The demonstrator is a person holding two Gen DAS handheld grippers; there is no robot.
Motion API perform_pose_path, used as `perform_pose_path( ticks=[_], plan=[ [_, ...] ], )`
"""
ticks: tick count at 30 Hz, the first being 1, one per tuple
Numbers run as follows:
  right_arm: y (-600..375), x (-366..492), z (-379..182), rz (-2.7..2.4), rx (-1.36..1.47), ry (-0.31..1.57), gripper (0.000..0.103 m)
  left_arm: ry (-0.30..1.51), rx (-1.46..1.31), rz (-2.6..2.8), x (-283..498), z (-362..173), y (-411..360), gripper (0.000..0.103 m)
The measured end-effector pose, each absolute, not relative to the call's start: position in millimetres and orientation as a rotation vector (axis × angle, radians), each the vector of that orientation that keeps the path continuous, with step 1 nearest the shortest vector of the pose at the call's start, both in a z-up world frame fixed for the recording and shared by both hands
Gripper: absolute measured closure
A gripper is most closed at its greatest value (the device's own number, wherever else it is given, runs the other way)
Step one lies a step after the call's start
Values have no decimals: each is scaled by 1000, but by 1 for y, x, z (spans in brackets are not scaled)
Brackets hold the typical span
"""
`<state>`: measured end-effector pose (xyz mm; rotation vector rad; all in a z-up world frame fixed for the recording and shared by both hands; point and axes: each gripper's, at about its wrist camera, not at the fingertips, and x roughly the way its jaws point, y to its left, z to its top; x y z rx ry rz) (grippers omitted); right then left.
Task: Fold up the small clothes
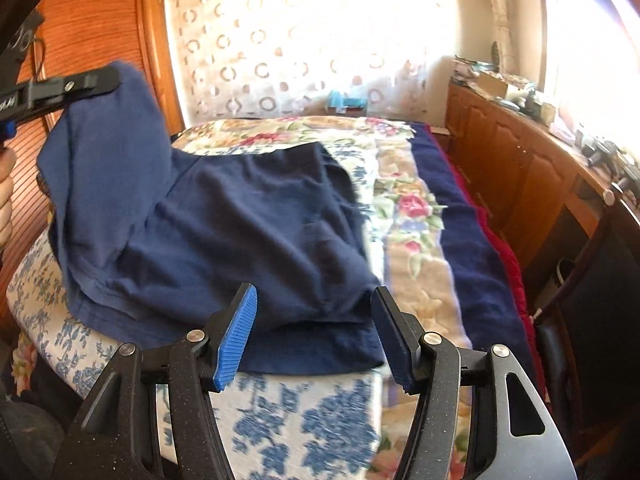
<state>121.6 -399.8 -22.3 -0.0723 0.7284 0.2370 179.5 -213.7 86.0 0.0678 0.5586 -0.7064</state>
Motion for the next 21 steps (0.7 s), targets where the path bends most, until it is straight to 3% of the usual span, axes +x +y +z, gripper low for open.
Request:
perform_pose_path(
  ticks=[2, 5, 7, 10, 21],
  plan=[
    [-409, 119, -20, 230, -58, 725, 42, 591, 87, -732, 185, 85, -230, 99],
    [-415, 116, -20, 223, -34, 722, 42, 615, 129, -735, 191, 76, -244, 88],
    [-420, 117, -20, 217, -23, 721, 42, 620, 131, -734, 191, 70, -244, 75],
    [-424, 122, -21, 214, -10, 727, 42, 636, 138, -726, 192, 62, -240, 66],
    [-390, 152, -24, 286, -55, 746, 42, 705, 161, -638, 202, 19, -174, 63]
  ],
)
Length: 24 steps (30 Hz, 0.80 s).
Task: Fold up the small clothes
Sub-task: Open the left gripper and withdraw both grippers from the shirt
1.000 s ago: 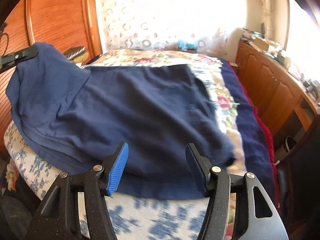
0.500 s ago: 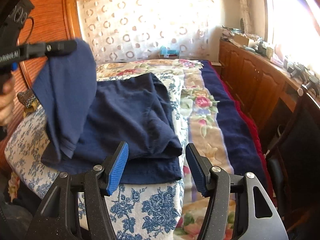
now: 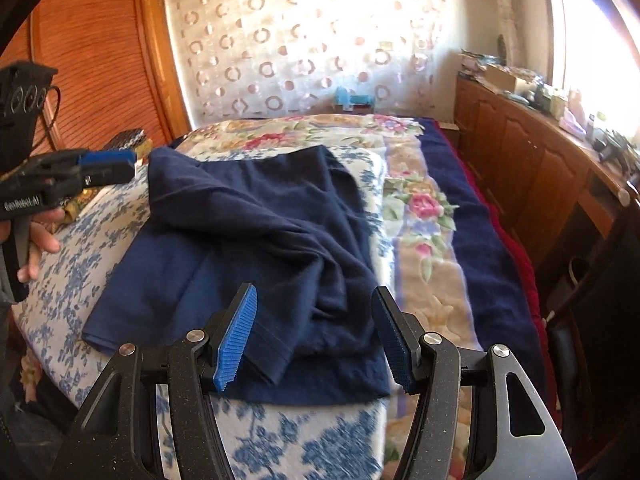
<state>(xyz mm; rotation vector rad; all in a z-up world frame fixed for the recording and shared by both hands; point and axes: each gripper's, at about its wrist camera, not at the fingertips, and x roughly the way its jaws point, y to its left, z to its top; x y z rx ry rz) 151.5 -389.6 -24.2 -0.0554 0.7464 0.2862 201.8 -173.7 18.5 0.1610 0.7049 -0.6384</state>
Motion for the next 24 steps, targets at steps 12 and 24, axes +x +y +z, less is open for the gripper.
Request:
perform_pose_path(
  ticks=[12, 24],
  plan=[
    [-301, 220, -27, 431, -174, 790, 42, 761, 115, -521, 226, -23, -89, 62],
    [-229, 256, -46, 554, -269, 854, 42, 804, 102, -510, 256, -52, -61, 62]
  ],
)
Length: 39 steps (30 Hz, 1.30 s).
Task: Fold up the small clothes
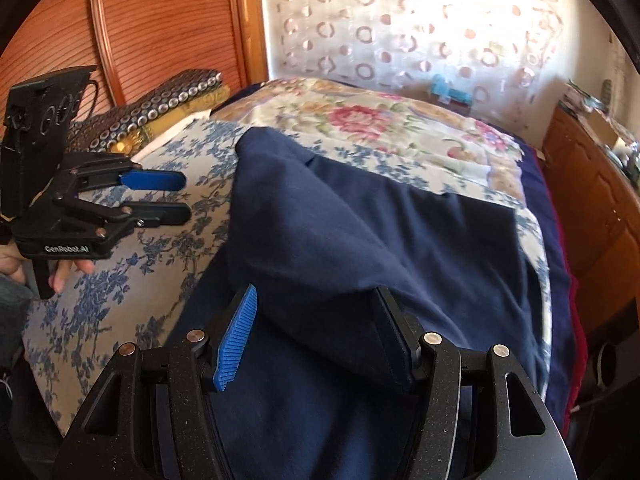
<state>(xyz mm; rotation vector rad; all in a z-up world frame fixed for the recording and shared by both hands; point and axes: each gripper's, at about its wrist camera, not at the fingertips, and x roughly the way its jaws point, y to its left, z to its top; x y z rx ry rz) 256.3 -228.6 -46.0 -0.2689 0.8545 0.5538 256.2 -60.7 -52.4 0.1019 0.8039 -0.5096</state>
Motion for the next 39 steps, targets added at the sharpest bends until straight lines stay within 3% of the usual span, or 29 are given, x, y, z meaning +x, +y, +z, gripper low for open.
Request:
perform_pose_path(
  ticks=[11, 16, 18, 22, 24, 34, 39],
  plan=[
    [-209, 271, -68, 529, -388, 893, 39, 878, 139, -494, 265, -78, -63, 61],
    [-208, 273, -71, 534, -419, 895, 39, 878, 169, -493, 264, -79, -68, 55],
    [-207, 274, -72, 530, -442, 894, 47, 877, 195, -494, 263, -80, -73, 49],
    [-212, 278, -69, 513, -472, 896, 81, 879, 186, -498, 264, -80, -71, 49],
    [-220, 283, -65, 526, -437, 906, 89, 877, 192, -496, 264, -80, -72, 48],
    [-263, 317, -34, 426, -309, 848, 92, 874, 198, -491, 263, -79, -70, 48],
    [-282, 337, -31, 254, -290, 825, 89, 874, 199, -490, 263, -80, -71, 48]
  ],
)
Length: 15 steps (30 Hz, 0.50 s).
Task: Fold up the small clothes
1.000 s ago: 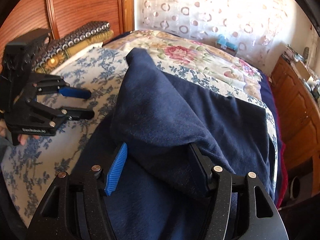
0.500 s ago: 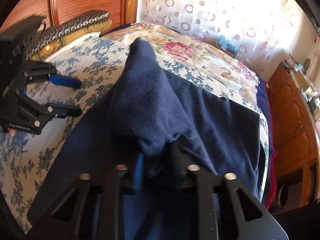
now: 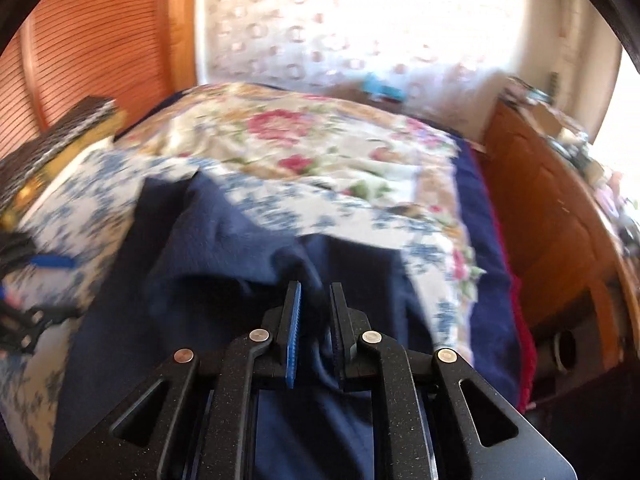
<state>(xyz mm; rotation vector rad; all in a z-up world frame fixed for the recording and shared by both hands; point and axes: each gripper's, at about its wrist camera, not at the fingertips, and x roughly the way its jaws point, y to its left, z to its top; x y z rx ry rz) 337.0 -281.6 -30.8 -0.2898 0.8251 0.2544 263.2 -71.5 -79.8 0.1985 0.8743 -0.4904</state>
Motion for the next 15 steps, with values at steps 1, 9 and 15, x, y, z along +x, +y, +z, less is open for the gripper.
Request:
perform_pose_path(
  ticks=[1, 9, 15],
  plan=[
    [-284, 339, -30, 231, -284, 823, 82, 874, 199, -490, 263, -80, -72, 48],
    [-281, 320, -15, 344, -185, 805, 56, 873, 196, -485, 263, -80, -72, 48],
    [-247, 314, -26, 455, -206, 848, 55, 828, 181, -478, 256, -74, -69, 48]
  ],
)
